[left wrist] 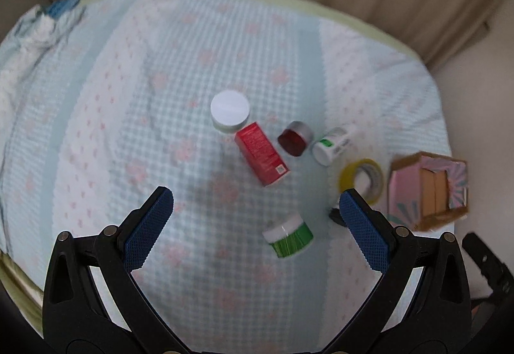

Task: Organize rigid objects
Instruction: 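Lower the right tool and grasp the black-lidded white jar while the left tool grasps the red box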

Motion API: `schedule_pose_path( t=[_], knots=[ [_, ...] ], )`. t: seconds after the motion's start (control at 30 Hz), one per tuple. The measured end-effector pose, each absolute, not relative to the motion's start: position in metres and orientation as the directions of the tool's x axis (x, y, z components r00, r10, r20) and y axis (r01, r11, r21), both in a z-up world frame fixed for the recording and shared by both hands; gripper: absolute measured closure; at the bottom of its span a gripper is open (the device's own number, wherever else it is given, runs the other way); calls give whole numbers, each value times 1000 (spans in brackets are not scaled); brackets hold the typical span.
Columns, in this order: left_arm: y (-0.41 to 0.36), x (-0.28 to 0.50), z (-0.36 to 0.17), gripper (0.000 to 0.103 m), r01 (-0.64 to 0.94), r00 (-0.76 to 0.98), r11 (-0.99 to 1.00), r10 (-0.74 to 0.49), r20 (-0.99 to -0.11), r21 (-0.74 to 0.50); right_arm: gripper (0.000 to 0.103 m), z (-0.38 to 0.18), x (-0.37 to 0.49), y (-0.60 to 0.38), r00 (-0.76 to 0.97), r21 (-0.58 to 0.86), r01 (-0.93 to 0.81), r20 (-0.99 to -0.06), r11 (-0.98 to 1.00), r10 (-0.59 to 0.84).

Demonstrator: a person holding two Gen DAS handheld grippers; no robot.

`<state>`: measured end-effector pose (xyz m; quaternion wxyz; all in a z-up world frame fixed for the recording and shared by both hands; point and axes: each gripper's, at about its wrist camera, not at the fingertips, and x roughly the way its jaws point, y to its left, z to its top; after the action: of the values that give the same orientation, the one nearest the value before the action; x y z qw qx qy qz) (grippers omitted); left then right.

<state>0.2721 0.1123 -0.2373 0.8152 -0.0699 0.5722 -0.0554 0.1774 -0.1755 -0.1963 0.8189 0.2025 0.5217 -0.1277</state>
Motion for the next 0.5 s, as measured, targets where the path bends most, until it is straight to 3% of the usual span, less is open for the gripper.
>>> schedule_pose_path(
  t=[0.27, 0.5],
  knots=[
    [98, 332, -333, 1, -156, 172, 969, -164, -971, -192, 0, -286, 236, -185, 288, 238, 498, -952, 834, 100],
    [79, 372, -403, 3, -220, 68, 971, -82, -994, -95, 0, -363, 260, -197, 180, 238, 584, -970, 776, 163]
  ],
)
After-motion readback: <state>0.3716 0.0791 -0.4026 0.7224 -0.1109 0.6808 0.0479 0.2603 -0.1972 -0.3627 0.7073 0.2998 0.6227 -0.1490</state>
